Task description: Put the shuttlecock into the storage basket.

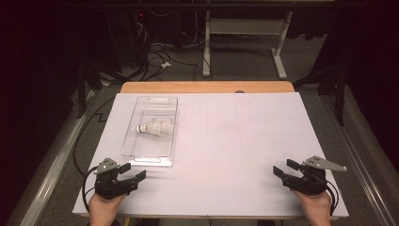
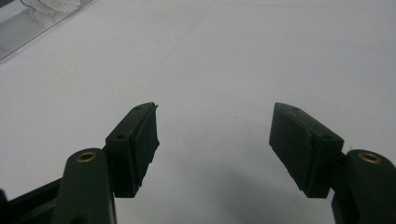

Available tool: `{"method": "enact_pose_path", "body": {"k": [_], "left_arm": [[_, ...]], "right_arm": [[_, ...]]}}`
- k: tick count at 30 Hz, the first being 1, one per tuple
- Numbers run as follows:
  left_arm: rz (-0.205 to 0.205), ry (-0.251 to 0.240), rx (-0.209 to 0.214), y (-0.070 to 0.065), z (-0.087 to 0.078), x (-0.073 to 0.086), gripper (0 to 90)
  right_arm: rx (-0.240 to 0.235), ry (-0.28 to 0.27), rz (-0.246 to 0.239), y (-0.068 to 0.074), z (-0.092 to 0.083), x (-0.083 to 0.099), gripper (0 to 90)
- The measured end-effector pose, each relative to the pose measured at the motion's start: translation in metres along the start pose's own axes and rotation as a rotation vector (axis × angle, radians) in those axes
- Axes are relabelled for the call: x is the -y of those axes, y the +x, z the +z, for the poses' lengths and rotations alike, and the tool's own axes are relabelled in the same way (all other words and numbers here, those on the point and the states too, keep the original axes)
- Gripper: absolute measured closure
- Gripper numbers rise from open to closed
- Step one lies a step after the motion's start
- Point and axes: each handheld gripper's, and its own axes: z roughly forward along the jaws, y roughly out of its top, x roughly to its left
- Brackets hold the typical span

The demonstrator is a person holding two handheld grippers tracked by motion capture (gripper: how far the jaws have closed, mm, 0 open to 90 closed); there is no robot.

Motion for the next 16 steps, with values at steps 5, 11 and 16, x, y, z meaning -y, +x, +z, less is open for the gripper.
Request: {"method": "enact_pose_path", "body": {"k": [5, 11, 16], "left_arm": [[0.0, 0.0, 0.0, -0.0004, 0.0006, -0.0002, 27.7], [-0.008, 0.002, 0.002, 0.0008, 0.0007, -0.0003, 27.7], [0.002, -0.001, -0.001, -0.0006, -0.0006, 0.0002, 27.7]], "right_arm": [[0.001, 0.001, 0.001, -0.0006, 0.0005, -0.0001, 32.5], [0.001, -0.001, 0.003, -0.0014, 0.0008, -0.0004, 32.1], [0.004, -0.003, -0.002, -0.0006, 0.0004, -0.0004, 31.9]]}}
